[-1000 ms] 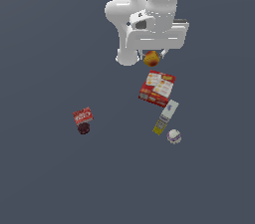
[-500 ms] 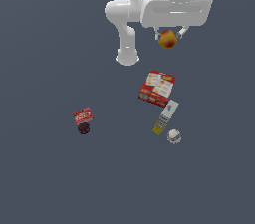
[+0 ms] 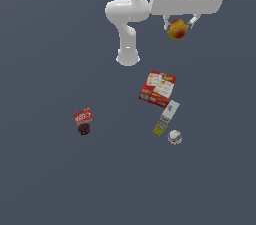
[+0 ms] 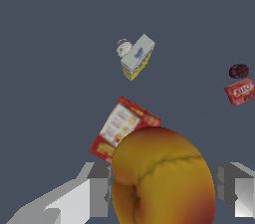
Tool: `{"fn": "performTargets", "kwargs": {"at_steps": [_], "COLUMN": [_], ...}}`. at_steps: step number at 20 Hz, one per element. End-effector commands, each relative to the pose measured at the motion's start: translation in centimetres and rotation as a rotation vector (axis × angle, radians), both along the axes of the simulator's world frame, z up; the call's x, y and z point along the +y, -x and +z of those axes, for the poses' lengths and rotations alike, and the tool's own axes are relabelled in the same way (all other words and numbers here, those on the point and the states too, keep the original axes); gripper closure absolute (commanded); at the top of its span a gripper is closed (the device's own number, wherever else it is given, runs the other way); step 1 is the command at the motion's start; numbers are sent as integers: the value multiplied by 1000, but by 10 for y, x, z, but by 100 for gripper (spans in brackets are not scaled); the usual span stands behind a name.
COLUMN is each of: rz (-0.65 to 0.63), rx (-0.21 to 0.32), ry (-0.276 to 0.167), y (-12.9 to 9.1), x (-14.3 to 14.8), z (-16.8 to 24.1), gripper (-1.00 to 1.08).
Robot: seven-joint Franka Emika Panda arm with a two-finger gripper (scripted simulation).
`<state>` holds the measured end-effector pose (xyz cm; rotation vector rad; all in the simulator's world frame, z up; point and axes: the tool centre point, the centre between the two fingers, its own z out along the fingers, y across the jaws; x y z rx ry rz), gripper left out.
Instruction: Pick up a designated object from a clutter of objects.
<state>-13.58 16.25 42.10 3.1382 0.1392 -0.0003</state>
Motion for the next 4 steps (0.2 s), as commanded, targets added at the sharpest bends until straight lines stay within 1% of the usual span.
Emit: {"fn": "performTargets", "kwargs": {"at_steps": [1,4], "rz": [0,0], "rx": [0,0], "ry": [0,0], "y": [0,-1], "x": [1,1], "z": [2,1], "gripper": [108,108]}}
